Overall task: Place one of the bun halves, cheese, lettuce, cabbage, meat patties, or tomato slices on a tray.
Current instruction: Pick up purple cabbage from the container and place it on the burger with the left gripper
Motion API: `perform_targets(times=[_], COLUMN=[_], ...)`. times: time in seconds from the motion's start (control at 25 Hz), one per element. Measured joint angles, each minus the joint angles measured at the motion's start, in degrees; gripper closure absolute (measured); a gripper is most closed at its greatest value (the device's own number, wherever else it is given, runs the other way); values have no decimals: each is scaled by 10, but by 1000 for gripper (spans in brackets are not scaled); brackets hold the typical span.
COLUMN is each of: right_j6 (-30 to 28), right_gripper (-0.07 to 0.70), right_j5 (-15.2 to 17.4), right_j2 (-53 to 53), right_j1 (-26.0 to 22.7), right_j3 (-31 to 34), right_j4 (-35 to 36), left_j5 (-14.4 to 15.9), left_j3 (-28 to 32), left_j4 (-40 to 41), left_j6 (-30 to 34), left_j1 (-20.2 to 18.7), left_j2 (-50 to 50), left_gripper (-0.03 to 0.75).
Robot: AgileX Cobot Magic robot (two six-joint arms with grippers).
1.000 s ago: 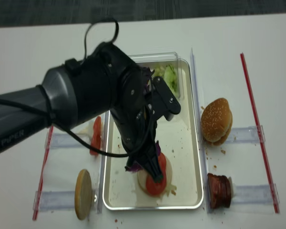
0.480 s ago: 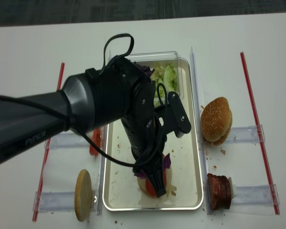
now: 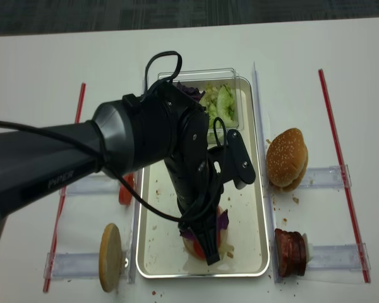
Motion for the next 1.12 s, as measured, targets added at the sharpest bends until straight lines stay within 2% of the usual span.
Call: perform_targets(times=[0.36, 0.6, 0.72, 0.96, 1.12], right_j6=[0, 0, 0, 0, 0], right_gripper=[164, 164, 164, 164, 164], right_j5=[0, 0, 0, 0, 0], right_j2=[0, 0, 0, 0, 0], right_j1=[0, 0, 0, 0, 0], right_j3=[0, 0, 0, 0, 0], right_j4=[0, 0, 0, 0, 0], left_j5=[-6, -10, -10, -10, -10], left_j3=[0, 0, 0, 0, 0], left_j4=[1, 48, 54, 37, 30], left_j6=[-5, -49, -57, -58, -85], left_j1=[0, 0, 0, 0, 0], left_j2=[15, 15, 15, 15, 15], left_gripper=[733, 707, 641, 416, 337])
